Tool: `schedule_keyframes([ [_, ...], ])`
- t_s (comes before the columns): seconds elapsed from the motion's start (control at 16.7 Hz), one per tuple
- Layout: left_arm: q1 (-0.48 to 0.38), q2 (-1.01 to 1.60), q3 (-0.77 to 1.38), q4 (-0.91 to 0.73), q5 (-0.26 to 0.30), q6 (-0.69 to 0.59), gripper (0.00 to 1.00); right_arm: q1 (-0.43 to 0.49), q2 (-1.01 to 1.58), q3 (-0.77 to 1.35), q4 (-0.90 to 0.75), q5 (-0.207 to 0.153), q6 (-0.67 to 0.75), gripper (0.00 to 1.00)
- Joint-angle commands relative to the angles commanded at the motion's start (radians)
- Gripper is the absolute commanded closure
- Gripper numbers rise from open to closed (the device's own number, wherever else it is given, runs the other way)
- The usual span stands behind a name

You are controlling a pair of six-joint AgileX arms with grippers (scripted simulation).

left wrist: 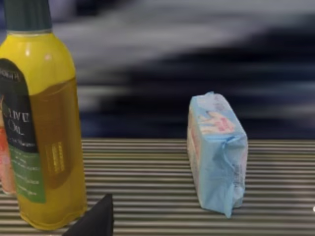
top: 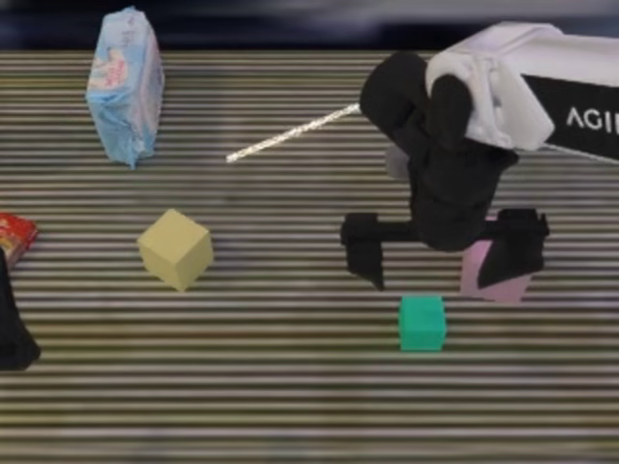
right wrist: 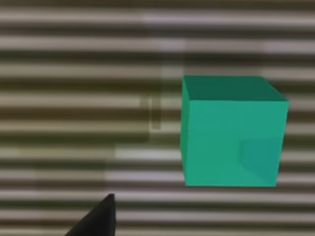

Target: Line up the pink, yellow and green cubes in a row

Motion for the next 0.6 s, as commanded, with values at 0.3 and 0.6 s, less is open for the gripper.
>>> schedule_keyframes([
  [0.3, 0.000, 0.000, 0.000, 0.000, 0.000, 0.000, 0.00, -0.005, 0.001, 0.000, -0.001, 0.000, 0.000, 0.00],
  [0.6, -0.028, 0.156, 0.153, -0.098, 0.000, 0.028, 0.00, 0.013, -0.155, -0.137, 0.089, -0.005, -0.057, 0.00],
])
